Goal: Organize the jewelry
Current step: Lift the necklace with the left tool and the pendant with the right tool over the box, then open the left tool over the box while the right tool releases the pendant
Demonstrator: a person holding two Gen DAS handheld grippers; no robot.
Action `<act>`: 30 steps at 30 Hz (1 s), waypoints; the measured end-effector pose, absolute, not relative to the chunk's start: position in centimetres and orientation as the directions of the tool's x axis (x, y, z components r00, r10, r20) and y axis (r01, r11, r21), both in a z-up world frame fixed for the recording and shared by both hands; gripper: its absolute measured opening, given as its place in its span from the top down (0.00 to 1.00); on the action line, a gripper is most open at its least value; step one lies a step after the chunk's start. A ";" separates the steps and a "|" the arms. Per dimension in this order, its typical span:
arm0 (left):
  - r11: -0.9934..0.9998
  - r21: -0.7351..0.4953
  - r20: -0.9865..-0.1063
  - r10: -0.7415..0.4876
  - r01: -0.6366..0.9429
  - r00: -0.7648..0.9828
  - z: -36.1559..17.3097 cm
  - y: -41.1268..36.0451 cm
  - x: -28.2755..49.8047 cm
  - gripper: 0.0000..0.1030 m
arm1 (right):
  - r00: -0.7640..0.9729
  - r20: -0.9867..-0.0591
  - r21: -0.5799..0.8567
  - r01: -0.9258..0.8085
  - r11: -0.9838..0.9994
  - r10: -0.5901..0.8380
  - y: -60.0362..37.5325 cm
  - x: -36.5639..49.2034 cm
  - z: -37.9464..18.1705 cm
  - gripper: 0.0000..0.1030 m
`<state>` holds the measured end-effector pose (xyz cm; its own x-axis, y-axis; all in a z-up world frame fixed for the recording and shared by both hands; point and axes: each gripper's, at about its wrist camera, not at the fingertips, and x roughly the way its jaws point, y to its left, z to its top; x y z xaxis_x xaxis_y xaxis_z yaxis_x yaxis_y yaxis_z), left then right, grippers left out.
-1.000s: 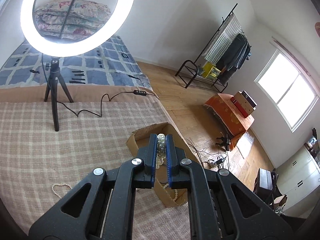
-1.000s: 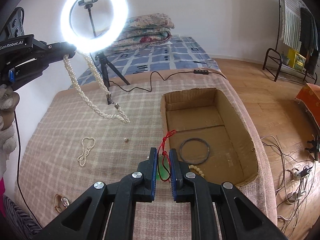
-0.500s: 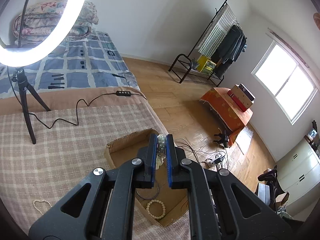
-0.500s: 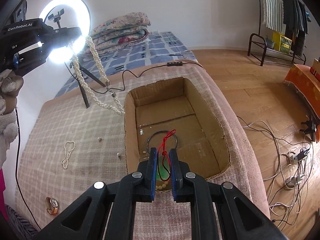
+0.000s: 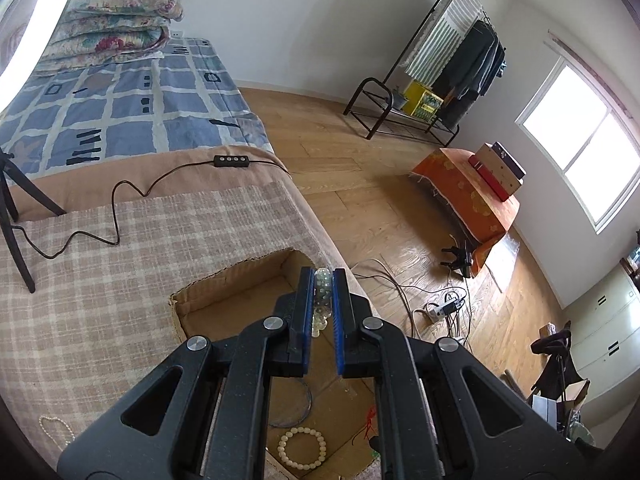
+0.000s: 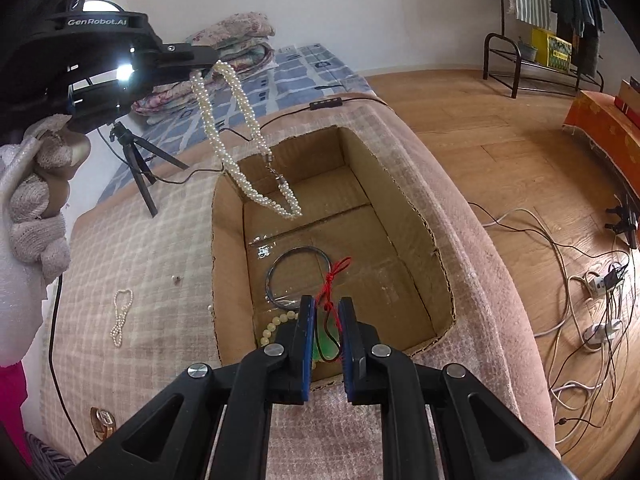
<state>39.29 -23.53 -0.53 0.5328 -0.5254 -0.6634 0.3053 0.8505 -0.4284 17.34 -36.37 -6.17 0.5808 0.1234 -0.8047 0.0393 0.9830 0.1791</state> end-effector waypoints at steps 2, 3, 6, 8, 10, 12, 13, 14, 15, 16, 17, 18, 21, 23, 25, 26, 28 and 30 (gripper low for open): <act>0.850 -0.434 -0.671 -0.526 0.299 0.522 -1.2 -24.0 39.6 0.94 | 0.576 -0.809 0.177 0.040 0.983 0.122 -36.3 17.4 -6.4 0.91; 0.851 -0.433 -0.675 -0.525 0.298 0.518 -1.5 -24.2 39.8 0.94 | 0.573 -0.810 0.175 0.040 0.984 0.121 -36.2 17.5 -6.6 0.91; 0.842 -0.445 -0.681 -0.539 0.305 0.495 -2.0 -24.5 39.9 0.94 | 0.570 -0.812 0.175 0.035 0.984 0.124 -36.0 17.6 -6.8 0.90; 0.844 -0.441 -0.682 -0.537 0.306 0.496 -1.9 -24.5 39.9 0.87 | 0.574 -0.809 0.172 0.029 0.985 0.125 -35.9 17.6 -6.8 0.88; 0.849 -0.438 -0.686 -0.528 0.296 0.500 -1.8 -24.3 39.9 0.44 | 0.585 -0.802 0.162 0.023 0.986 0.119 -35.8 17.6 -6.6 0.67; 0.851 -0.441 -0.673 -0.524 0.285 0.523 -1.4 -23.8 39.7 0.37 | 0.606 -0.789 0.147 0.025 0.989 0.102 -35.7 17.4 -6.3 0.44; 0.856 -0.435 -0.676 -0.516 0.282 0.526 -1.3 -23.6 39.6 0.36 | 0.616 -0.782 0.143 0.024 0.989 0.098 -35.6 17.2 -6.2 0.27; 0.860 -0.428 -0.684 -0.509 0.278 0.523 -1.3 -23.5 39.7 0.35 | 0.633 -0.769 0.136 0.019 0.990 0.094 -35.5 17.0 -5.9 0.20; 0.863 -0.424 -0.691 -0.504 0.274 0.518 -1.2 -23.4 39.7 0.34 | 0.646 -0.758 0.130 0.015 0.991 0.089 -35.4 16.9 -5.7 0.11; 0.865 -0.421 -0.695 -0.501 0.273 0.516 -1.2 -23.2 39.7 0.33 | 0.656 -0.751 0.119 0.012 0.993 0.082 -35.2 16.8 -5.4 0.08; 0.866 -0.419 -0.696 -0.500 0.273 0.516 -1.2 -23.1 39.7 0.33 | 0.661 -0.747 0.104 0.010 0.994 0.072 -34.9 16.7 -5.3 0.07; 0.869 -0.415 -0.698 -0.495 0.271 0.518 -1.1 -22.9 39.6 0.33 | 0.666 -0.744 0.084 0.009 0.996 0.057 -34.6 16.7 -5.2 0.01; 0.874 -0.407 -0.700 -0.486 0.266 0.524 -0.8 -22.3 39.2 0.33 | 0.672 -0.739 0.041 -0.011 0.999 0.038 -33.6 16.8 -5.0 0.00; 0.876 -0.401 -0.699 -0.481 0.267 0.530 -0.5 -21.9 38.9 0.33 | 0.669 -0.742 0.033 -0.021 0.999 0.039 -33.2 16.9 -4.9 0.00; 0.880 -0.392 -0.696 -0.475 0.270 0.538 0.0 -21.4 38.4 0.33 | 0.671 -0.741 0.031 -0.028 0.999 0.042 -32.8 17.0 -4.7 0.00; 0.882 -0.387 -0.695 -0.472 0.270 0.543 0.3 -21.0 38.2 0.33 | 0.672 -0.739 0.030 -0.031 0.999 0.043 -32.7 17.0 -4.6 0.00; 0.885 -0.379 -0.690 -0.465 0.270 0.555 0.9 -20.1 37.7 0.33 | 0.679 -0.733 0.027 -0.036 0.999 0.045 -32.5 16.9 -4.4 0.00; 0.886 -0.381 -0.683 -0.461 0.263 0.566 1.6 -18.9 37.2 0.33 | 0.688 -0.724 0.026 -0.040 0.999 0.046 -32.2 16.8 -4.0 0.00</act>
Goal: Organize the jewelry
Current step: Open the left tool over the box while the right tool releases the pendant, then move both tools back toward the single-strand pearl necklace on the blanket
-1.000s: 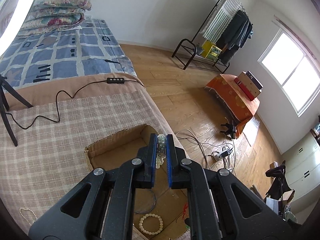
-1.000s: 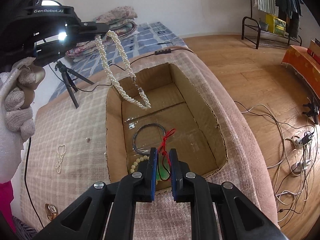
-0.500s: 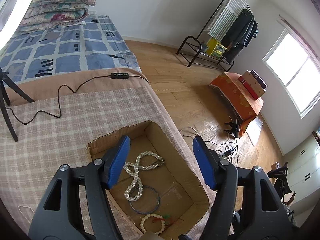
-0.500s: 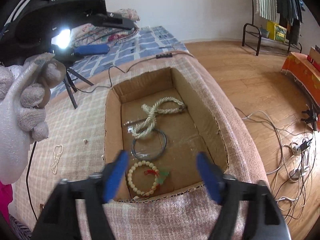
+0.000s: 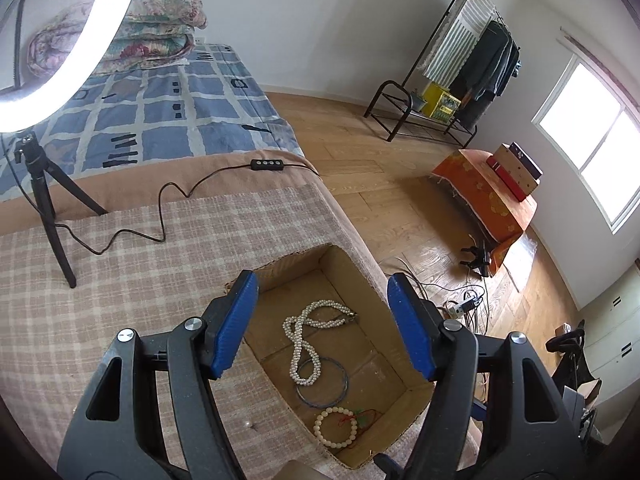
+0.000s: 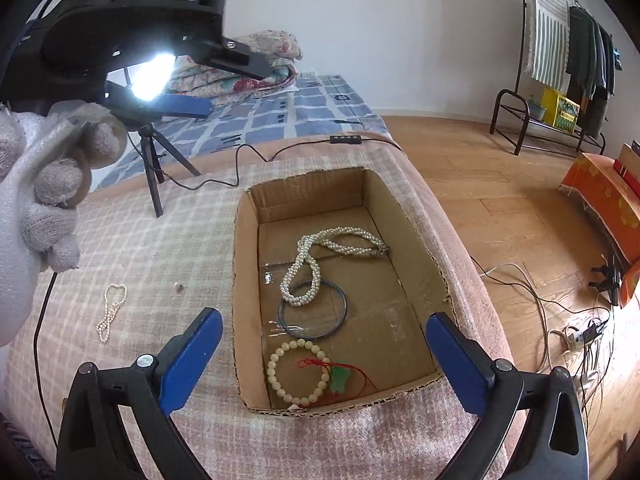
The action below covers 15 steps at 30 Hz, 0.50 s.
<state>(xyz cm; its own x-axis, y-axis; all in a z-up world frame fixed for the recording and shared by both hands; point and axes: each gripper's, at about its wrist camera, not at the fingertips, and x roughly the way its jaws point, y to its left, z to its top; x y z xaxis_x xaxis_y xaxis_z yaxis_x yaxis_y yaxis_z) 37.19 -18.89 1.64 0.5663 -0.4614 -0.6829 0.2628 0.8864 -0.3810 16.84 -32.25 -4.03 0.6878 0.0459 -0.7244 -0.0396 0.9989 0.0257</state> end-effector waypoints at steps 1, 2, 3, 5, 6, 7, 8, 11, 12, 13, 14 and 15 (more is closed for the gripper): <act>0.886 -0.384 -0.677 -0.462 0.261 0.573 2.1 -18.1 36.8 0.33 | 0.692 -0.720 0.026 -0.041 0.999 0.047 -32.1 16.7 -3.9 0.00; 0.888 -0.380 -0.672 -0.458 0.260 0.582 2.5 -17.3 36.5 0.33 | 0.695 -0.717 0.027 -0.042 0.999 0.049 -32.0 16.6 -3.8 0.00; 0.892 -0.371 -0.670 -0.449 0.257 0.592 3.0 -16.6 36.1 0.33 | 0.698 -0.714 0.029 -0.043 0.999 0.051 -31.8 16.6 -3.6 0.00; 0.900 -0.357 -0.657 -0.432 0.250 0.617 4.0 -14.8 35.3 0.33 | 0.706 -0.706 0.033 -0.046 0.998 0.056 -31.5 16.5 -3.3 0.00; 0.905 -0.349 -0.651 -0.422 0.245 0.631 4.5 -13.8 34.8 0.33 | 0.712 -0.699 0.035 -0.050 0.998 0.061 -31.3 16.4 -3.1 0.00; 0.911 -0.340 -0.647 -0.408 0.235 0.645 4.9 -12.7 34.3 0.33 | 0.718 -0.693 0.037 -0.056 0.998 0.066 -31.0 16.3 -2.9 0.00; 0.914 -0.336 -0.641 -0.398 0.226 0.656 5.3 -11.6 33.8 0.33 | 0.723 -0.687 0.036 -0.062 0.997 0.070 -30.7 16.3 -2.7 0.00; 0.928 -0.305 -0.633 -0.365 0.213 0.683 6.0 -8.6 32.2 0.33 | 0.743 -0.664 0.025 -0.091 0.995 0.085 -29.6 16.1 -2.3 0.00; 0.933 -0.296 -0.633 -0.353 0.206 0.689 6.1 -7.6 31.7 0.33 | 0.751 -0.654 0.022 -0.103 0.994 0.092 -29.1 16.0 -2.2 0.00; 0.935 -0.293 -0.634 -0.346 0.199 0.691 6.1 -6.4 31.1 0.33 | 0.756 -0.647 0.023 -0.113 0.993 0.101 -28.8 15.9 -2.1 0.00; 0.936 -0.294 -0.635 -0.341 0.191 0.693 6.1 -5.3 30.5 0.33 | 0.759 -0.641 0.025 -0.128 0.991 0.115 -28.4 15.9 -2.1 0.00; 0.938 -0.294 -0.637 -0.335 0.183 0.694 6.0 -4.3 30.0 0.33 | 0.760 -0.636 0.032 -0.147 0.989 0.133 -28.0 15.9 -2.1 0.00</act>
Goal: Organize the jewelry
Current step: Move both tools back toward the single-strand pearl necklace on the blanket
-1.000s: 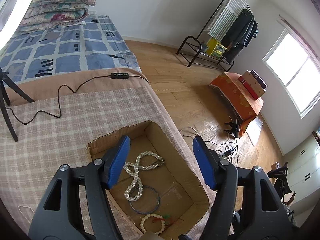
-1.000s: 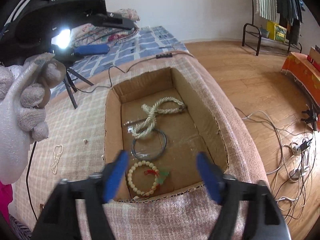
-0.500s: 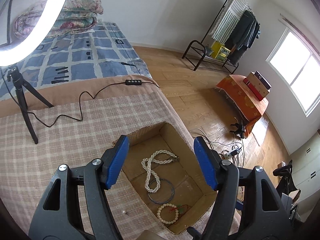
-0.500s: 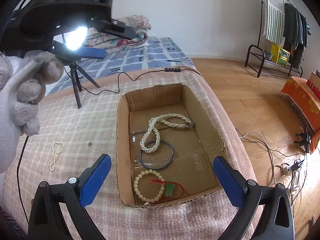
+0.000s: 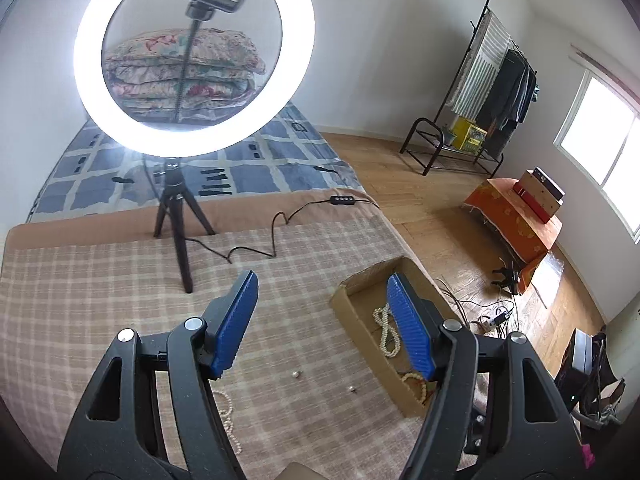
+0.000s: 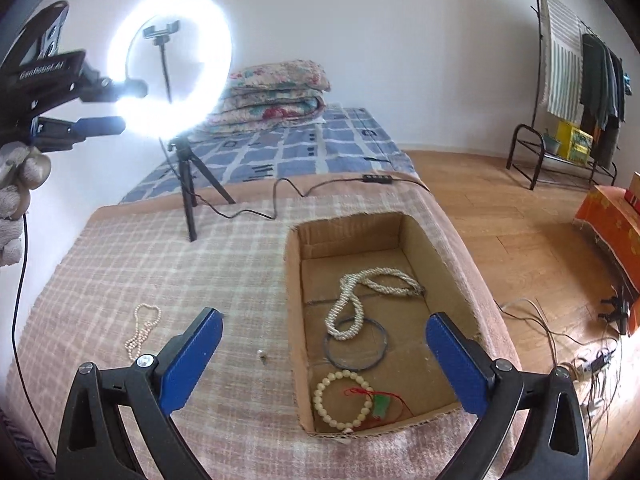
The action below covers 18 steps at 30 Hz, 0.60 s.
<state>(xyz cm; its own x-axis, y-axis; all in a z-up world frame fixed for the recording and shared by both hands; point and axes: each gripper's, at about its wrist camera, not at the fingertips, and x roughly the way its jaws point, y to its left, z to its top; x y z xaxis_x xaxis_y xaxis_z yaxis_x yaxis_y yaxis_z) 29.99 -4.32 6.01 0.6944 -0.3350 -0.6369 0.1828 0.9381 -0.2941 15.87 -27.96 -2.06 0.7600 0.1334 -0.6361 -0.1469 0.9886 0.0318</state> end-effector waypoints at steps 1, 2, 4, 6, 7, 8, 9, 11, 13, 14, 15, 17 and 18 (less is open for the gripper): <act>0.940 -0.295 -0.639 -0.327 0.171 0.696 5.8 -3.2 29.3 0.33 | 0.759 -0.634 0.036 -0.159 0.987 0.146 -27.6 15.9 -2.0 0.00; 0.941 -0.296 -0.641 -0.322 0.162 0.697 5.7 -2.3 28.7 0.33 | 0.759 -0.632 0.040 -0.171 0.985 0.157 -27.3 15.9 -2.0 0.00; 0.944 -0.300 -0.645 -0.308 0.139 0.700 5.1 -0.5 27.5 0.33 | 0.759 -0.629 0.040 -0.186 0.982 0.169 -26.4 16.0 -2.0 0.00; 0.944 -0.307 -0.656 -0.302 0.121 0.692 4.3 1.1 26.4 0.33 | 0.756 -0.630 0.043 -0.196 0.980 0.179 -25.6 16.1 -1.9 0.00; 0.944 -0.311 -0.661 -0.299 0.111 0.688 3.8 1.8 25.9 0.33 | 0.754 -0.631 0.047 -0.201 0.979 0.185 -25.3 16.2 -1.9 0.01; 0.943 -0.318 -0.666 -0.298 0.101 0.684 3.4 2.5 25.4 0.33 | 0.750 -0.632 0.053 -0.207 0.977 0.193 -25.0 16.3 -1.8 0.02; 0.940 -0.328 -0.671 -0.300 0.092 0.678 2.9 3.1 24.9 0.33 | 0.745 -0.635 0.062 -0.214 0.975 0.204 -24.7 16.6 -1.8 0.04; 0.935 -0.347 -0.679 -0.308 0.078 0.666 2.0 4.1 24.0 0.33 | 0.730 -0.646 0.079 -0.224 0.971 0.221 -24.1 17.1 -1.8 0.05; 0.932 -0.356 -0.691 -0.311 0.067 0.652 0.9 4.7 23.3 0.33 | 0.713 -0.660 0.099 -0.230 0.968 0.237 -23.6 17.7 -2.0 0.06; 0.931 -0.360 -0.697 -0.312 0.061 0.645 0.5 5.0 23.0 0.33 | 0.703 -0.667 0.112 -0.232 0.966 0.246 -23.3 18.1 -2.1 0.06; 0.929 -0.366 -0.703 -0.316 0.056 0.637 -0.1 5.2 22.8 0.33 | 0.691 -0.676 0.127 -0.233 0.964 0.256 -23.0 18.5 -2.2 0.06; 0.924 -0.379 -0.715 -0.323 0.044 0.620 -1.2 5.7 22.3 0.33 | 0.672 -0.688 0.154 -0.236 0.960 0.275 -22.6 19.0 -2.5 0.06; 0.924 -0.382 -0.725 -0.325 0.039 0.608 -1.8 5.8 22.3 0.33 | 0.664 -0.693 0.164 -0.236 0.958 0.282 -22.4 19.3 -2.6 0.07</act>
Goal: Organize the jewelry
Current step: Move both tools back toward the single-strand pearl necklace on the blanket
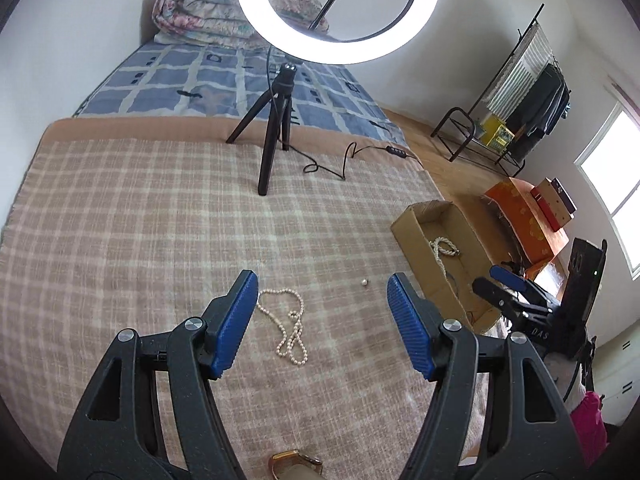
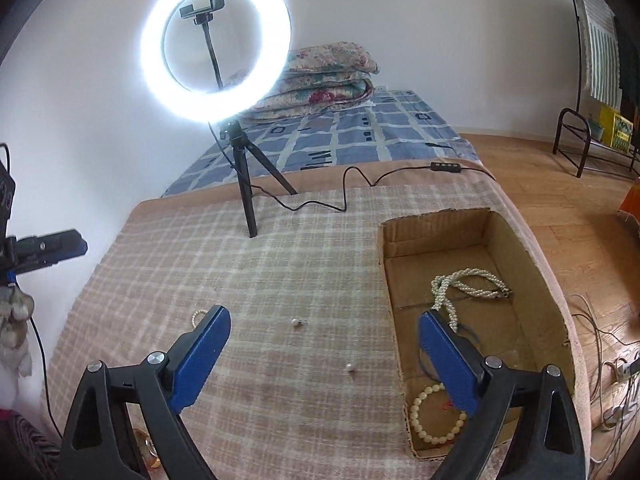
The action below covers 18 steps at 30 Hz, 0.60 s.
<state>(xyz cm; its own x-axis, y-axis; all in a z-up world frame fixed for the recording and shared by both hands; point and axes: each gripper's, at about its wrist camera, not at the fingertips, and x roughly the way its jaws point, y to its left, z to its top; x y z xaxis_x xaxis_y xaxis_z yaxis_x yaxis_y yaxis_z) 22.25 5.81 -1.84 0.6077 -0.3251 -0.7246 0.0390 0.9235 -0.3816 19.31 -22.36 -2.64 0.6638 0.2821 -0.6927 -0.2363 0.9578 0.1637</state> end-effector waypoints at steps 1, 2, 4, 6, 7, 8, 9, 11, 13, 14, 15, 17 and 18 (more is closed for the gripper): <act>0.923 -0.383 -0.733 -0.325 0.033 0.597 -2.4 5.9 22.2 0.33 | 0.655 -0.698 0.172 -0.238 0.956 0.289 -22.1 19.6 -2.8 0.10; 0.921 -0.388 -0.739 -0.329 0.027 0.587 -3.0 6.1 22.1 0.33 | 0.647 -0.704 0.177 -0.240 0.955 0.293 -21.9 19.9 -3.0 0.11; 0.914 -0.405 -0.752 -0.340 0.011 0.565 -4.2 6.4 22.1 0.33 | 0.622 -0.722 0.192 -0.242 0.951 0.304 -21.4 20.6 -3.5 0.15; 0.904 -0.428 -0.759 -0.357 -0.005 0.544 -5.4 6.8 22.1 0.33 | 0.584 -0.746 0.220 -0.237 0.946 0.320 -21.1 21.4 -4.4 0.19; 0.899 -0.438 -0.765 -0.367 -0.010 0.529 -6.1 6.8 22.1 0.33 | 0.564 -0.755 0.244 -0.232 0.942 0.334 -21.0 21.7 -4.9 0.24; 0.896 -0.445 -0.771 -0.377 -0.011 0.514 -6.7 6.7 22.3 0.33 | 0.532 -0.768 0.283 -0.220 0.934 0.358 -21.0 22.3 -5.7 0.27; 0.893 -0.449 -0.776 -0.383 -0.013 0.501 -7.3 6.7 22.3 0.33 | 0.500 -0.778 0.323 -0.202 0.925 0.381 -21.1 22.8 -6.4 0.34; 0.889 -0.457 -0.786 -0.391 -0.024 0.478 -8.4 6.7 22.6 0.33 | 0.441 -0.790 0.399 -0.155 0.904 0.425 -21.2 23.6 -8.1 0.44; 0.886 -0.464 -0.793 -0.400 -0.029 0.459 -9.2 6.6 22.8 0.33 | 0.400 -0.794 0.451 -0.117 0.885 0.457 -21.1 24.3 -9.6 0.53; 0.885 -0.464 -0.795 -0.402 -0.029 0.454 -9.5 6.6 23.0 0.33 | 0.383 -0.796 0.467 -0.102 0.878 0.468 -21.0 24.5 -10.3 0.55; 0.886 -0.463 -0.799 -0.403 -0.030 0.447 -9.8 6.6 23.0 0.33 | 0.367 -0.800 0.477 -0.088 0.874 0.474 -20.8 24.8 -10.9 0.57; 0.882 -0.470 -0.802 -0.410 -0.034 0.434 -10.4 6.7 23.2 0.33 | 0.350 -0.808 0.480 -0.074 0.874 0.474 -20.5 25.1 -11.8 0.58; 0.880 -0.474 -0.804 -0.415 -0.038 0.427 -10.7 6.7 23.3 0.33 | 0.344 -0.810 0.483 -0.069 0.873 0.475 -20.2 25.3 -12.1 0.58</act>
